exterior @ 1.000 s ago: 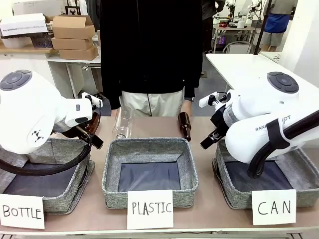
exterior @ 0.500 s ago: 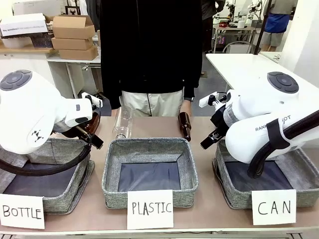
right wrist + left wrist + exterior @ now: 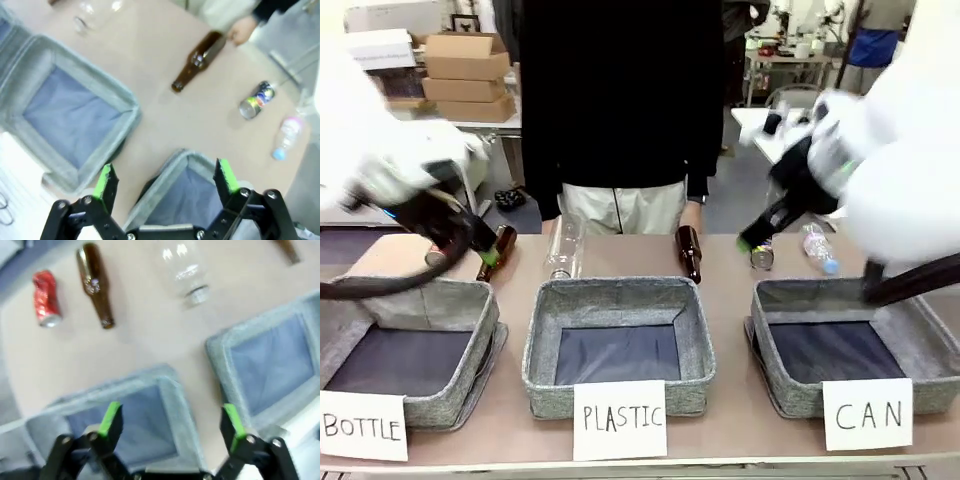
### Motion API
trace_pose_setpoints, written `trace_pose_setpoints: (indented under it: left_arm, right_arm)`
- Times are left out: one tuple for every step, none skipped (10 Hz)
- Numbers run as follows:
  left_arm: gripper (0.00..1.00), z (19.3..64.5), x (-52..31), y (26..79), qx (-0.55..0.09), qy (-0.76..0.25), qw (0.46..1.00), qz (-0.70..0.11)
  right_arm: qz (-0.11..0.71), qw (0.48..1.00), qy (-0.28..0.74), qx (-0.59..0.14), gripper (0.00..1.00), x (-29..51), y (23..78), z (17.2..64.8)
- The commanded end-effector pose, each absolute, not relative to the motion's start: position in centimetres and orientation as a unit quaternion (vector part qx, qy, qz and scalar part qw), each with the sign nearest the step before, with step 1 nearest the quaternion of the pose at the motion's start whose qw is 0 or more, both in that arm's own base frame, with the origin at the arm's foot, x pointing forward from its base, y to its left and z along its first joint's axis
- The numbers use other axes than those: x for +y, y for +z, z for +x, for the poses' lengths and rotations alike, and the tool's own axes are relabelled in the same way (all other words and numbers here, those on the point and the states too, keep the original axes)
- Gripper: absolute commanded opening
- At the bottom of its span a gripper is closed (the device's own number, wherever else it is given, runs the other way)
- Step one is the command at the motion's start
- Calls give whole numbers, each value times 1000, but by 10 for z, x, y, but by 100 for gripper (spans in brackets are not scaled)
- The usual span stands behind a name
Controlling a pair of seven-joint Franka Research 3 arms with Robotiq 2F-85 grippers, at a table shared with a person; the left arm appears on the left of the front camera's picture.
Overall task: Sort the can waste into the basket.
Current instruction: Pick up the can waste from the table and place it in the right Fabric basket.
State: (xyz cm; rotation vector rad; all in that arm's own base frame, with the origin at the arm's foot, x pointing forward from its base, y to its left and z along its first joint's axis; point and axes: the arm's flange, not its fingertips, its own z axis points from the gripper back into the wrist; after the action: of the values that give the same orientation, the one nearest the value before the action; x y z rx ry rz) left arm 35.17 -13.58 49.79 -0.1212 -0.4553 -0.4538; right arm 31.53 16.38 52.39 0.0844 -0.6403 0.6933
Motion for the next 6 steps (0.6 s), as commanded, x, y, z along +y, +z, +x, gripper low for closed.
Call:
trace_pose_setpoints:
  left_arm:
    - [100, 309, -105, 551, -250, -207, 932, -159]
    - [100, 283, -88, 563, -278, -216, 907, -232]
    - [100, 325, -127, 537, -237, -218, 940, -112]
    - [100, 325, -127, 537, -237, -218, 940, -112]
    - [100, 325, -127, 537, -237, -218, 940, -112]
    - [100, 300, -113, 564, -252, -216, 930, -157]
  right_arm:
    - [66, 898, 314, -301, 100, 134, 575, 253]
    - [19, 904, 288, -316, 100, 127, 583, 232]
    - [50, 889, 330, -313, 100, 149, 560, 280]
    - [50, 889, 330, -313, 100, 149, 560, 280]
    - [43, 891, 318, -321, 100, 131, 589, 238]
    - [191, 871, 329, -313, 100, 118, 575, 246]
